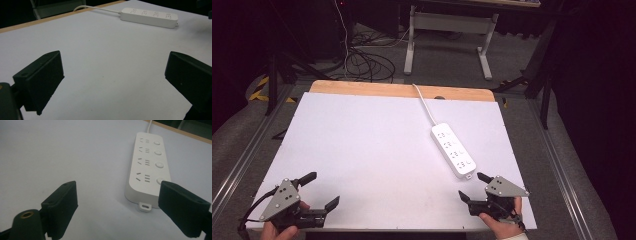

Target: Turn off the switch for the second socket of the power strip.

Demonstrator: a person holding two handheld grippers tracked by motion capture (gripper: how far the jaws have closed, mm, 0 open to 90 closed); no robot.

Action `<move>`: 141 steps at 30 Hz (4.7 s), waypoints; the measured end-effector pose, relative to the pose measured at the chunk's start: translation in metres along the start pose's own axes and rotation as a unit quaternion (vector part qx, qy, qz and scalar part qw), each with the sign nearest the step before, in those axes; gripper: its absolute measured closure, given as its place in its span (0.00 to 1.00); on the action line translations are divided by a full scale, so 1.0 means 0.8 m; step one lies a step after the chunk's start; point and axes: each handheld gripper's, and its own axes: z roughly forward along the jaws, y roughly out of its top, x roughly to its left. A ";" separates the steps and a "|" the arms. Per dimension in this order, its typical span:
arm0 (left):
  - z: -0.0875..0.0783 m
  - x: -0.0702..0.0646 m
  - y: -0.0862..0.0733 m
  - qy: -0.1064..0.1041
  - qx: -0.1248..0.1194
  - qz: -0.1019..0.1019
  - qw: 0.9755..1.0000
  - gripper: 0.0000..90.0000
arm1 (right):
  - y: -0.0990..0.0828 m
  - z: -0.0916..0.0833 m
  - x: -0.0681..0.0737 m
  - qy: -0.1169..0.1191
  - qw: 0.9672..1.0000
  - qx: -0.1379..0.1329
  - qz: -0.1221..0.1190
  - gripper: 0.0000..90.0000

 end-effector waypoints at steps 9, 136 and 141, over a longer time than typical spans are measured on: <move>0.000 -0.002 0.000 0.019 0.002 0.013 1.000 0.04 | 0.001 -0.002 0.001 -0.007 1.000 0.000 -0.006 0.20; -0.023 -0.008 -0.013 0.069 0.013 0.002 0.998 0.05 | 0.097 0.173 -0.100 -0.072 0.991 0.107 0.030 1.00; -0.024 -0.008 -0.013 0.069 0.013 0.002 0.998 0.05 | 0.094 0.176 -0.099 -0.073 0.991 0.112 0.025 1.00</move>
